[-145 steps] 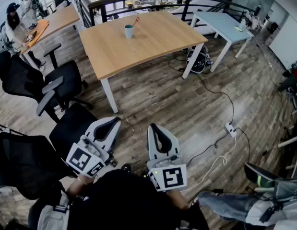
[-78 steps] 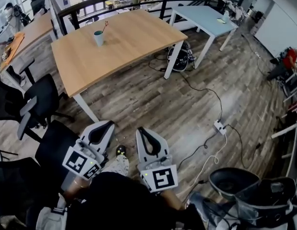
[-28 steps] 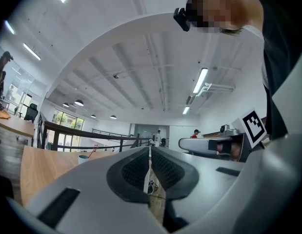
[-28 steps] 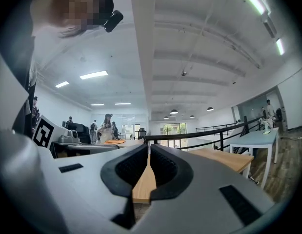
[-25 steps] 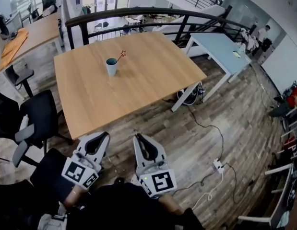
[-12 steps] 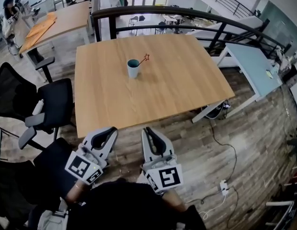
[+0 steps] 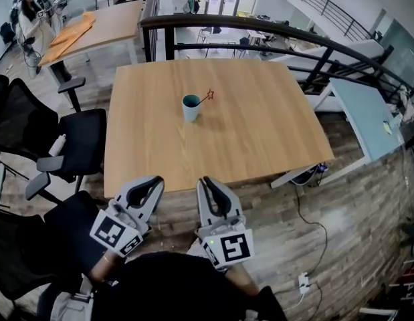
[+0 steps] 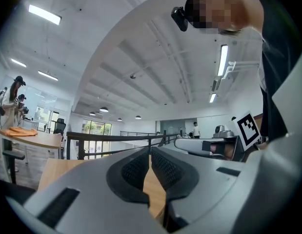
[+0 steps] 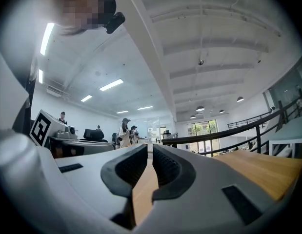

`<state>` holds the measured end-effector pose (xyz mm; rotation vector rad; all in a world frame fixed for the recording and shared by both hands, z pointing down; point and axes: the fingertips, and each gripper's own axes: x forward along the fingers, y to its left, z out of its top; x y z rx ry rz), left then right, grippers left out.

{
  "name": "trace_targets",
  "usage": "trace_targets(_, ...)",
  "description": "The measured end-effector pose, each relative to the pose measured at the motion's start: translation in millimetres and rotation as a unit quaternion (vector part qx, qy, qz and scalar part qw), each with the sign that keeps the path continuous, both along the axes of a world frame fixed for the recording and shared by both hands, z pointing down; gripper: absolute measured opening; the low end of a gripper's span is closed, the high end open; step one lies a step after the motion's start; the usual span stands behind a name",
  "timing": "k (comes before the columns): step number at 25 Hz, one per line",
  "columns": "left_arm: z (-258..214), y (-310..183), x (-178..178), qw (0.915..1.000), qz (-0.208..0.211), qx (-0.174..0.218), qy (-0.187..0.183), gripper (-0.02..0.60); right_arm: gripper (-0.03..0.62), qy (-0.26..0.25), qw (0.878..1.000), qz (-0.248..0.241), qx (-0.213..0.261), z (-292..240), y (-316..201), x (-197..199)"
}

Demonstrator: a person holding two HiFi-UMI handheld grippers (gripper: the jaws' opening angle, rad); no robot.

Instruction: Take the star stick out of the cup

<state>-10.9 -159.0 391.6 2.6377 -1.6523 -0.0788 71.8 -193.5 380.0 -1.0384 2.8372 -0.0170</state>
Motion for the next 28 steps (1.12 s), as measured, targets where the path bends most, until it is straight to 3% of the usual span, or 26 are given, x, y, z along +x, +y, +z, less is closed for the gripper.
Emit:
trace_targets(17,2,-97,41,0.9984,-0.055,-0.003,-0.008,0.023,0.028,0.003,0.999,-0.051,0.011,0,-102,40)
trace_targets(28,20,-138,35,0.9964,-0.077,-0.025,-0.025,0.023,0.028,0.001,0.998,-0.062,-0.002,22,-159,38)
